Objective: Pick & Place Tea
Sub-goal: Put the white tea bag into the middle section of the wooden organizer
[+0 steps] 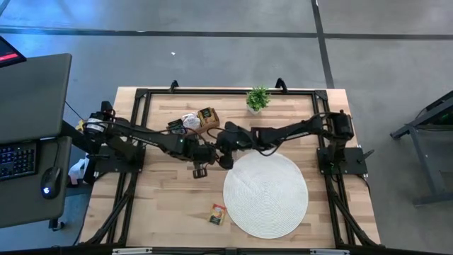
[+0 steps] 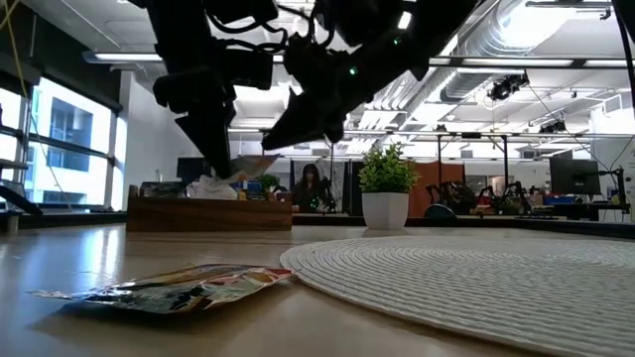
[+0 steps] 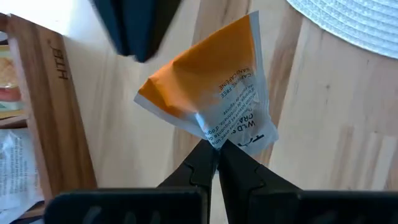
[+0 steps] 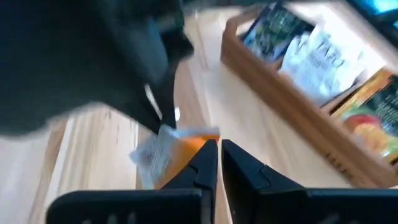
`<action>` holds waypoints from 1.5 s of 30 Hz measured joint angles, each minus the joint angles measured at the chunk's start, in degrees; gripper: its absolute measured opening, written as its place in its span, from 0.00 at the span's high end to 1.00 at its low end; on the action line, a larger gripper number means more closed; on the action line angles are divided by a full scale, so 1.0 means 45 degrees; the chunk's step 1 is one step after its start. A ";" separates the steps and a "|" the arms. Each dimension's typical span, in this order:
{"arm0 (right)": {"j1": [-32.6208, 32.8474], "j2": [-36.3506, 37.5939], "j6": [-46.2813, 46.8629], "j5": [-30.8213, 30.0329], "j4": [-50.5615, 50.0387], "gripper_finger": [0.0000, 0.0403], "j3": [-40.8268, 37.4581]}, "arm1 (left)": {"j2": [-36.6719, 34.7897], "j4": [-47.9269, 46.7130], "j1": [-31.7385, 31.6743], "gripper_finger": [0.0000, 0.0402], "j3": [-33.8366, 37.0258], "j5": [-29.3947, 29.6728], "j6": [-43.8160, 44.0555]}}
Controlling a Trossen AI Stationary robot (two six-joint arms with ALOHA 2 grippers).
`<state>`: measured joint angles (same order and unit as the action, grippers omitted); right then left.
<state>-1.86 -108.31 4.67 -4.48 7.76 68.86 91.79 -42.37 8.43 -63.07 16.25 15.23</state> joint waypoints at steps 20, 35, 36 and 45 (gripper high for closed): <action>-0.0960 -0.0005 0.3236 0.3180 0.0106 0.67 0.0005 | -0.0015 0.0124 -0.0044 0.97 0.0000 0.0924 -0.0764; -0.0915 -0.0350 0.2811 0.2390 0.0187 0.75 0.0010 | -0.0019 0.0117 -0.0039 0.97 0.0000 0.1506 -0.0764; -0.0915 -0.0350 0.2669 0.2397 0.0182 0.78 0.0010 | -0.0019 0.0117 -0.0039 0.97 0.0000 0.1506 -0.0764; -0.0910 -0.0350 0.2245 0.2550 0.0107 0.98 0.0010 | -0.0019 0.0165 -0.0039 0.95 0.0000 0.1506 -0.0764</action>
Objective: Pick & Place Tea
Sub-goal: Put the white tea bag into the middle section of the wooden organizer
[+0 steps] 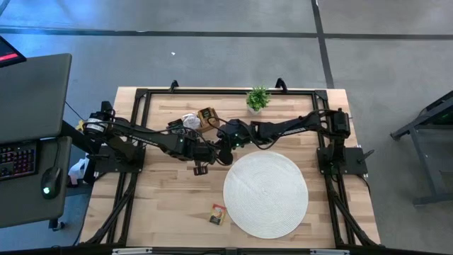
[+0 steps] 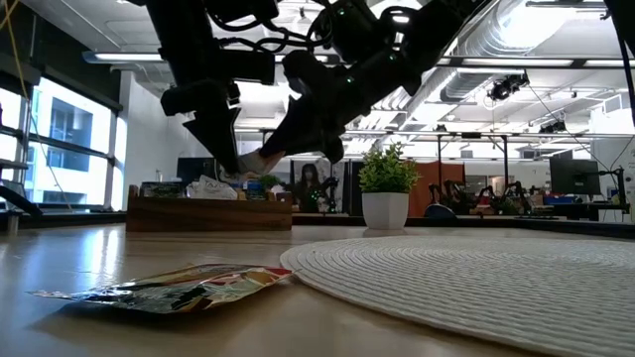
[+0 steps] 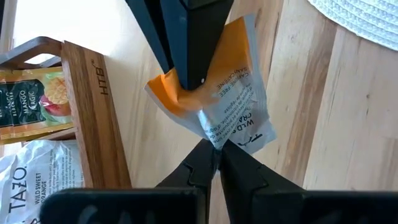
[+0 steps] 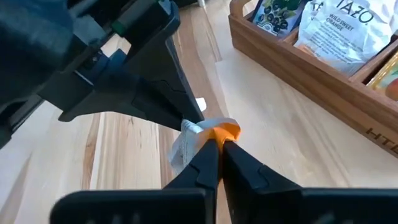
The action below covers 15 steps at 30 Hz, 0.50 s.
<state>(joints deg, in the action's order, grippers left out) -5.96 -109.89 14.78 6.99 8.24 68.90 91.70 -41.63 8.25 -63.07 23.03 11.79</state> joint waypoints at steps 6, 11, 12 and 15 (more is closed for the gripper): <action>0.0000 0.0000 -0.0007 -0.0007 -0.0310 0.95 0.0000 | 0.0000 -0.0024 0.0000 0.80 0.0000 0.0000 0.0007; 0.0000 0.0000 -0.0228 -0.1130 -0.1187 0.99 0.0000 | -0.0002 -0.0124 0.0000 0.64 0.0000 -0.0124 0.1148; 0.0000 0.0009 -0.0538 -0.1477 -0.1362 0.98 0.0000 | -0.0003 -0.0194 0.0000 0.61 0.0000 -0.0162 0.1428; -0.0147 0.0293 -0.1025 -0.2913 -0.1908 0.97 -0.0005 | -0.0005 -0.0628 0.0005 0.57 -0.0005 -0.0180 0.1917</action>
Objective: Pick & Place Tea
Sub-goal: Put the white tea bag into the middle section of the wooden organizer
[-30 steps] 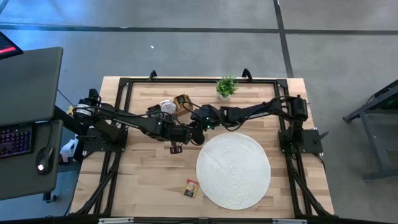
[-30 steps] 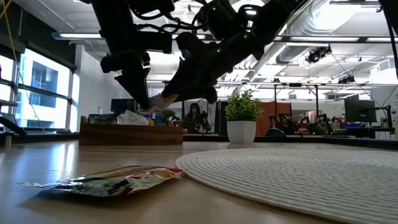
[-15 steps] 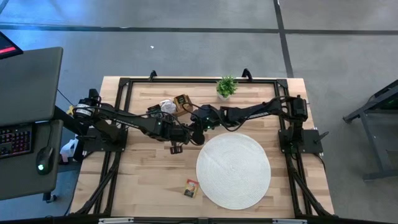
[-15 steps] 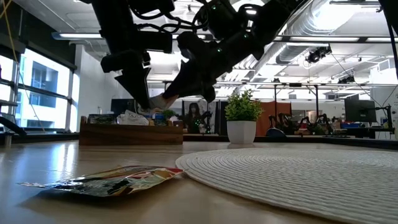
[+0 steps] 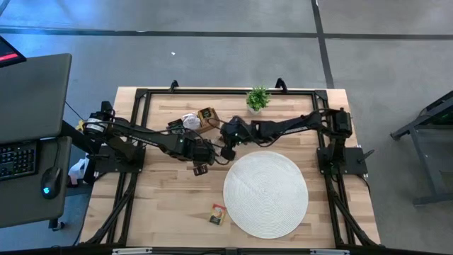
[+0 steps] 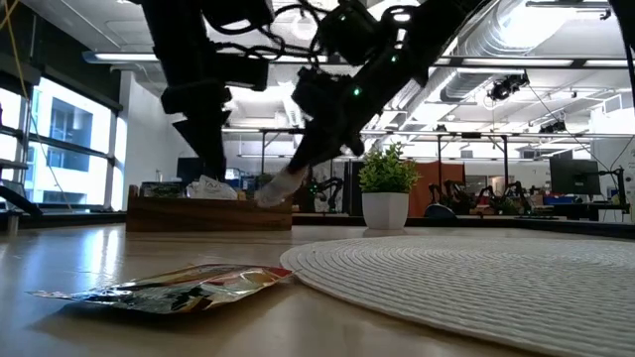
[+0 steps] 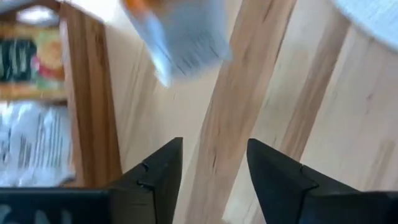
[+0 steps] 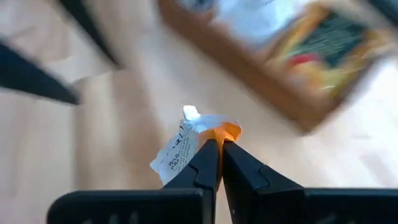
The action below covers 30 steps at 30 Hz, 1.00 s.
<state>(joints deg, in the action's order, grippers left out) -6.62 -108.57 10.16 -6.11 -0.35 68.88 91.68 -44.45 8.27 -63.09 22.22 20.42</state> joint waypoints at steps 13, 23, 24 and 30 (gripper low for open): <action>-0.0520 0.4541 -0.1317 -0.1879 0.0296 0.99 -0.0813 | -0.2553 -0.5506 0.0436 0.58 -0.0214 0.3921 0.5002; -0.0460 0.5056 -0.1331 -0.0982 1.1727 0.99 -0.7052 | -0.7296 0.0993 0.1760 0.58 0.3752 0.5512 0.6104; -0.0455 0.4767 -0.1208 -0.0985 1.2967 0.99 -0.7466 | -0.7542 0.2176 0.1703 0.58 0.4320 0.5530 0.6099; -0.0220 0.2902 -0.1094 -0.0411 1.5847 0.99 -0.7430 | -0.7762 0.7925 0.0669 0.58 0.6719 0.4373 0.4644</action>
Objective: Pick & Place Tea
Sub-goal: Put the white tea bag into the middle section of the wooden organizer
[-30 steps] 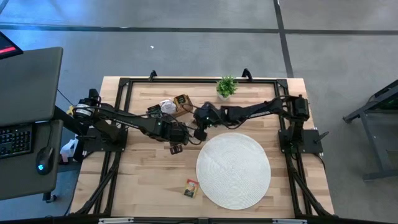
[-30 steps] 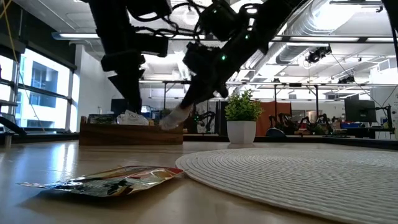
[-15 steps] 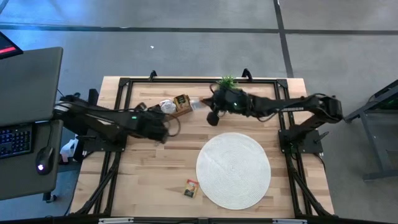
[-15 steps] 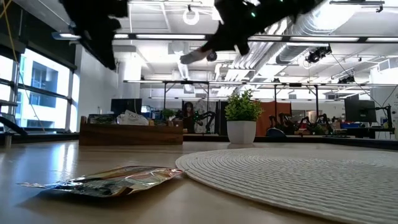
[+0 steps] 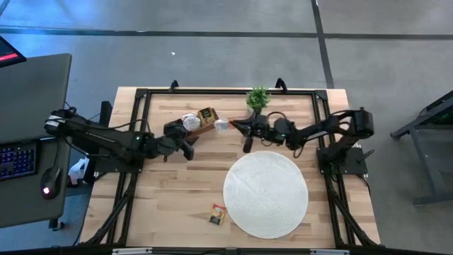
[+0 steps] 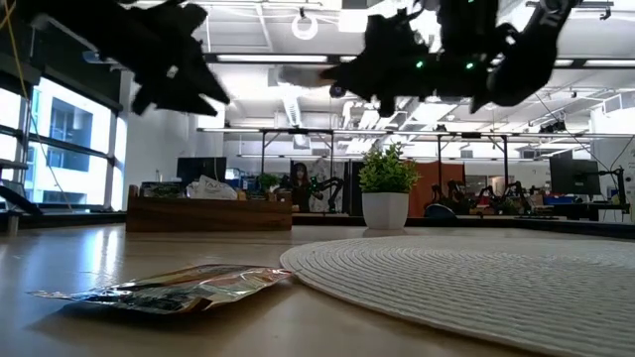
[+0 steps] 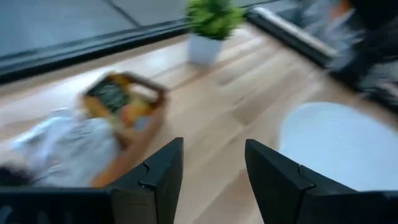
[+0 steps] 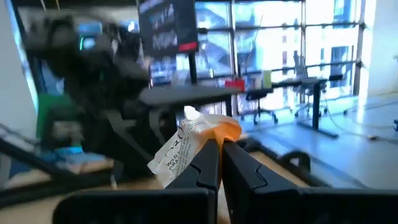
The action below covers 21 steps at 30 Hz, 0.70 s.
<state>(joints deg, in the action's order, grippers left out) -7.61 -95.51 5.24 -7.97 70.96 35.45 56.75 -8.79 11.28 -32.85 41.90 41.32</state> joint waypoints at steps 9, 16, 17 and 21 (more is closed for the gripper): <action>0.0330 -0.1973 -0.0195 0.0908 -0.0296 0.99 0.2291 | 0.0550 0.4976 -0.1299 0.58 0.0324 -0.4050 -0.3217; 0.0397 -0.2141 -0.0433 0.0908 -0.0979 0.98 0.2894 | 0.0568 0.4955 -0.1339 0.58 0.0324 -0.3826 -0.3263; 0.0397 -0.2151 -0.0551 0.0908 -0.1028 0.98 0.2894 | 0.0568 0.4967 -0.1339 0.58 0.0324 -0.3805 -0.3273; 0.0397 -0.2151 -0.0699 0.0908 -0.1131 0.98 0.2898 | 0.0568 0.4967 -0.1339 0.65 0.0324 -0.3754 -0.3544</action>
<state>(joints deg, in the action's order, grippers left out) -5.82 -105.19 2.09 -3.88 65.87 48.49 59.31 13.56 5.26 -31.40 25.00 25.37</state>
